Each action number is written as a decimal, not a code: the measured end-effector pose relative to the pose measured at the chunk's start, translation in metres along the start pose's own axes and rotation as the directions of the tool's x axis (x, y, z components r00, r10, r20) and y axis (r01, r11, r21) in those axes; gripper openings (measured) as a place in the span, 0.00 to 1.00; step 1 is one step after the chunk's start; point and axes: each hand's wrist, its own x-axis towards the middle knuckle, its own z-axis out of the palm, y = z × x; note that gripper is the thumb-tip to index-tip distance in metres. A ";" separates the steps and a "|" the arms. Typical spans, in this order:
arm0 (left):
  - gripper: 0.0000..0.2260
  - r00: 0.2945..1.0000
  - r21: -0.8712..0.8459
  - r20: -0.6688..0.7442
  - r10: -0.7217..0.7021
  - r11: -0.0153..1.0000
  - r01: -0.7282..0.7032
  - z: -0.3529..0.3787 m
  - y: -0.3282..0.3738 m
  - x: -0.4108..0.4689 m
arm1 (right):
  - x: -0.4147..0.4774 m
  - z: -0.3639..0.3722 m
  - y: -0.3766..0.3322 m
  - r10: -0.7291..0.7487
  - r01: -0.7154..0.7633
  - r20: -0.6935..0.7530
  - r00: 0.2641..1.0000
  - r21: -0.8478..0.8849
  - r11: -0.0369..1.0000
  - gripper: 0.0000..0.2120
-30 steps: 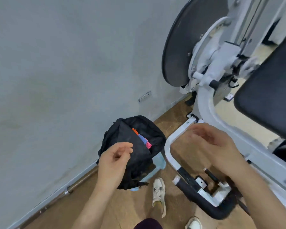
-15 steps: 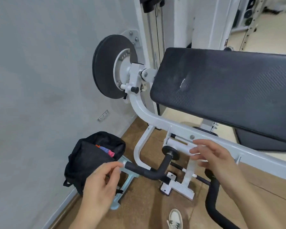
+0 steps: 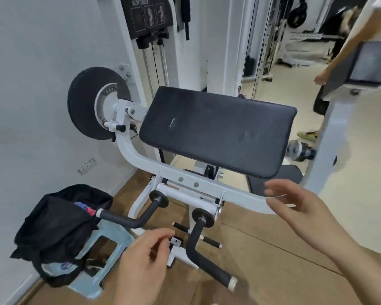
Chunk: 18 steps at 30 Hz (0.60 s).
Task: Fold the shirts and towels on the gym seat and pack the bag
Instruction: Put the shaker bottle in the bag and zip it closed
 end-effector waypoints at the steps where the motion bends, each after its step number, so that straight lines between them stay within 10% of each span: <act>1: 0.20 0.998 0.029 -0.005 0.060 0.998 -0.060 0.003 0.014 -0.002 | 0.000 -0.015 -0.001 -0.077 0.077 -0.001 0.997 -0.105 0.991 0.13; 8: 0.17 0.931 0.157 -0.048 0.362 0.923 -0.351 0.064 0.117 0.011 | 0.024 -0.120 0.013 -0.426 0.395 0.028 0.904 -0.431 0.811 0.21; 18: 0.12 0.945 0.088 0.038 0.325 0.941 -0.327 0.335 0.317 0.042 | 0.111 -0.317 0.130 -0.184 0.189 -0.049 0.982 0.141 0.972 0.28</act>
